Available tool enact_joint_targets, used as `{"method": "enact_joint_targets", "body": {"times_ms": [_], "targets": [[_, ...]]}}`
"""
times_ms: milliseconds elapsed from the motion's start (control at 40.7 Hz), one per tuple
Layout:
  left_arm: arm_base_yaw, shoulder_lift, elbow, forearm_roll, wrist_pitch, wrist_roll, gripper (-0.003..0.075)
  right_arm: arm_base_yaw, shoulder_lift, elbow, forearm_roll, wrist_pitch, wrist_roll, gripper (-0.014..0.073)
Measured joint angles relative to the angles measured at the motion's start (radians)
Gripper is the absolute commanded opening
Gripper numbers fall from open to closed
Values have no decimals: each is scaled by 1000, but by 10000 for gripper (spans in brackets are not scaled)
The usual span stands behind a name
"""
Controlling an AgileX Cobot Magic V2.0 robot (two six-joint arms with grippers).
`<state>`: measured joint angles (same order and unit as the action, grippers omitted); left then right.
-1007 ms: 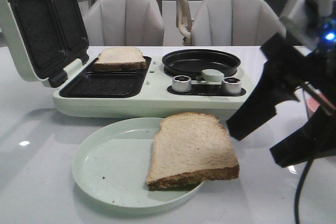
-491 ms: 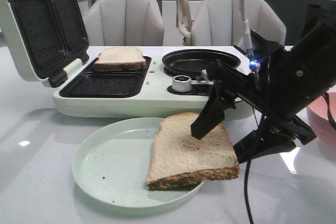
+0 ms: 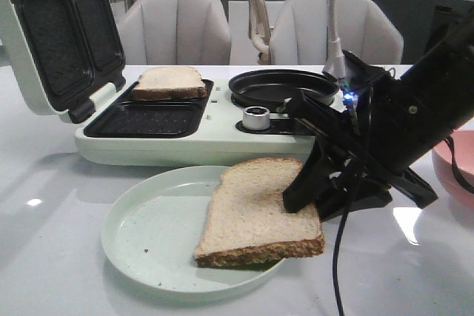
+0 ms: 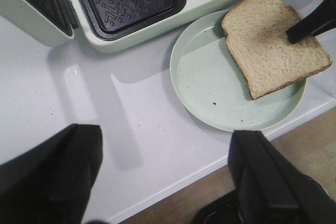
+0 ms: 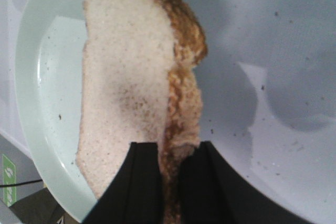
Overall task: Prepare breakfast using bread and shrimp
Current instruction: 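Carry the bread with the right gripper onto the sandwich maker plate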
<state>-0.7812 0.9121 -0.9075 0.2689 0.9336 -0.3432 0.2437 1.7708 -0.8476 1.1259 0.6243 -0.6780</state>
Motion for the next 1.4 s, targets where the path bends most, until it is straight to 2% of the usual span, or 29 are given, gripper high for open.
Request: {"method": "enact_joint_targets", "body": {"times_ms": [49, 319, 540, 737, 1080, 1129, 1277, 1350, 1400], "targets": [[0, 0, 0, 0, 0, 0, 548, 0, -11, -2, 0, 12, -17, 35], [0, 0, 0, 8, 0, 0, 548, 0, -172, -85, 11, 172, -51, 35], [0, 0, 0, 15, 0, 0, 548, 13, -190, -228, 183, 180, -169, 35], [0, 2, 0, 15, -4, 0, 548, 75, -75, -346, 344, 74, -317, 35], [0, 2, 0, 15, -15, 0, 548, 129, 255, -654, 379, 42, -361, 53], [0, 2, 0, 15, -15, 0, 548, 129, 292, -681, 381, 41, -363, 118], [0, 2, 0, 15, -16, 0, 548, 131, 372, -713, 386, 34, -362, 433], [0, 2, 0, 15, -17, 0, 548, 131, 392, -716, 386, 30, -362, 519], [0, 2, 0, 15, -17, 0, 548, 131, 399, -716, 386, 30, -362, 542]]}}
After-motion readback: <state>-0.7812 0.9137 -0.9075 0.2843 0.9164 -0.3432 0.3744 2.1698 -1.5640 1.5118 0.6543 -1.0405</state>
